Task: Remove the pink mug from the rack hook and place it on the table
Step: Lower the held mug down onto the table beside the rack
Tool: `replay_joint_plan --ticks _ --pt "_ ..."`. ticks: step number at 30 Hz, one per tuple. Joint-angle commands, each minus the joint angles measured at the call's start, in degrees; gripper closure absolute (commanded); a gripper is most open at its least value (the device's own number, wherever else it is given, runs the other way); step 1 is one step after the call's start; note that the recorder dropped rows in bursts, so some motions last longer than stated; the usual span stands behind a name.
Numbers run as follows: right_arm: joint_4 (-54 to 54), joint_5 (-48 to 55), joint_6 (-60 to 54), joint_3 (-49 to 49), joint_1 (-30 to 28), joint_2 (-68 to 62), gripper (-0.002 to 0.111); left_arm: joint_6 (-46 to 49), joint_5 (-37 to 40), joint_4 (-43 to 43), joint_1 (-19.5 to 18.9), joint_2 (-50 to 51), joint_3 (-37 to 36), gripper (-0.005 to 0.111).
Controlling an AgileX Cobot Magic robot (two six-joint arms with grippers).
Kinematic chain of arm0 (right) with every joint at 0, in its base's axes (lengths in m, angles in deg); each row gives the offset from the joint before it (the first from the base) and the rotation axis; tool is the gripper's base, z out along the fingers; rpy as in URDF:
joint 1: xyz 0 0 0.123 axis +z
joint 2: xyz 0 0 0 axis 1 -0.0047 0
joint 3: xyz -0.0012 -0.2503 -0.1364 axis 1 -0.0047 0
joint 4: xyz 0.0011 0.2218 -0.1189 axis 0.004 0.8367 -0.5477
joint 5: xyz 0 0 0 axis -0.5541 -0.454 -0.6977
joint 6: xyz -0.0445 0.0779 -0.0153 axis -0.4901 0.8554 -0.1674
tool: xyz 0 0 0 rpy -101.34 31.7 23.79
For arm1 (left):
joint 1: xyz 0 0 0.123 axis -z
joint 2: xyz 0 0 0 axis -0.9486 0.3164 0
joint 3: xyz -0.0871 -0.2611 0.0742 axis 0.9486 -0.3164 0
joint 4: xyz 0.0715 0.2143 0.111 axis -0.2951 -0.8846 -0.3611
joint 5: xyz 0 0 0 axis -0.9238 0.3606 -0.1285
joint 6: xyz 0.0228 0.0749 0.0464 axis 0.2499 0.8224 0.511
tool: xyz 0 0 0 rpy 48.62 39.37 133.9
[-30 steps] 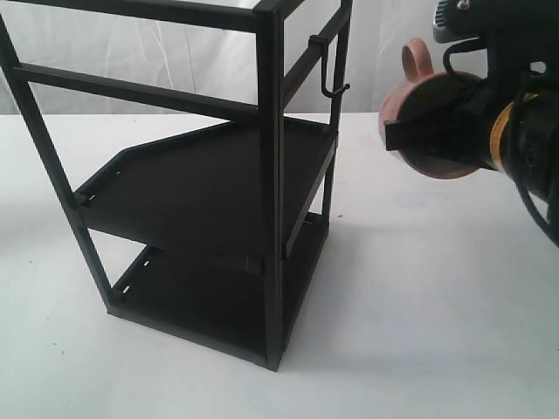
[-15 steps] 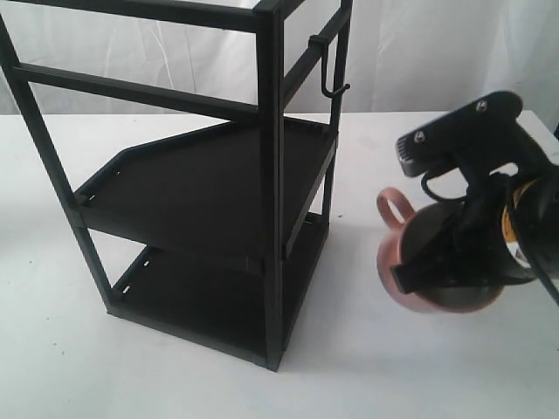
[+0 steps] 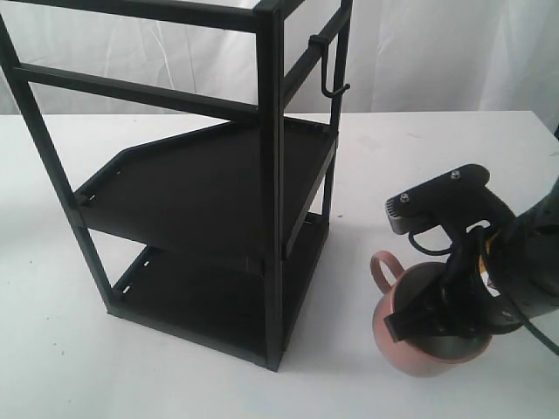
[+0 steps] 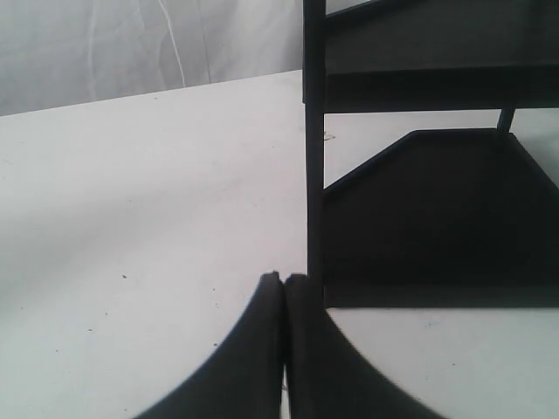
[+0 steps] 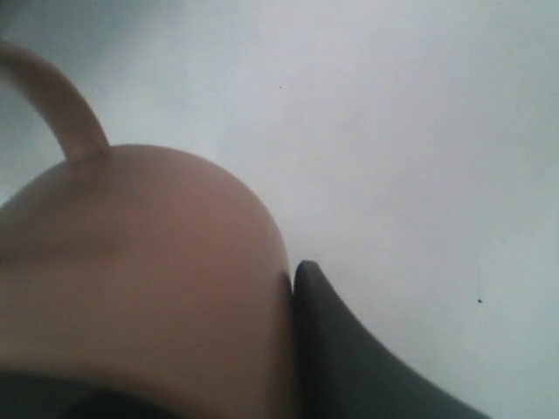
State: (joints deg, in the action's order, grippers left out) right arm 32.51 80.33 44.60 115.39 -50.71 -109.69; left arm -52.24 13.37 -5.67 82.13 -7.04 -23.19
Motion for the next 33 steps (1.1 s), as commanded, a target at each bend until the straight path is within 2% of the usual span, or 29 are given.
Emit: replay_joint_plan --ticks 1,13,19,25,33 --pt "1.6 -5.7 -2.0 -0.2 -2.5 -4.0 0.108 -0.1 0.2 0.6 -0.3 -0.3 -0.3 0.107" --pt "2.1 -7.6 -2.1 0.4 -4.8 -9.8 0.108 -0.1 0.2 0.6 -0.3 -0.3 -0.3 0.107" --pt "12.2 -10.9 -11.8 0.4 -10.0 -10.8 0.108 -0.1 0.2 0.6 -0.3 -0.3 -0.3 0.107" --pt "13.9 -11.4 -15.5 0.5 -13.6 -12.2 0.108 -0.1 0.2 0.6 -0.3 -0.3 -0.3 0.107" --pt "13.9 -12.0 -17.1 2.3 -14.1 -13.9 0.108 -0.1 0.2 0.6 -0.3 -0.3 -0.3 0.107"
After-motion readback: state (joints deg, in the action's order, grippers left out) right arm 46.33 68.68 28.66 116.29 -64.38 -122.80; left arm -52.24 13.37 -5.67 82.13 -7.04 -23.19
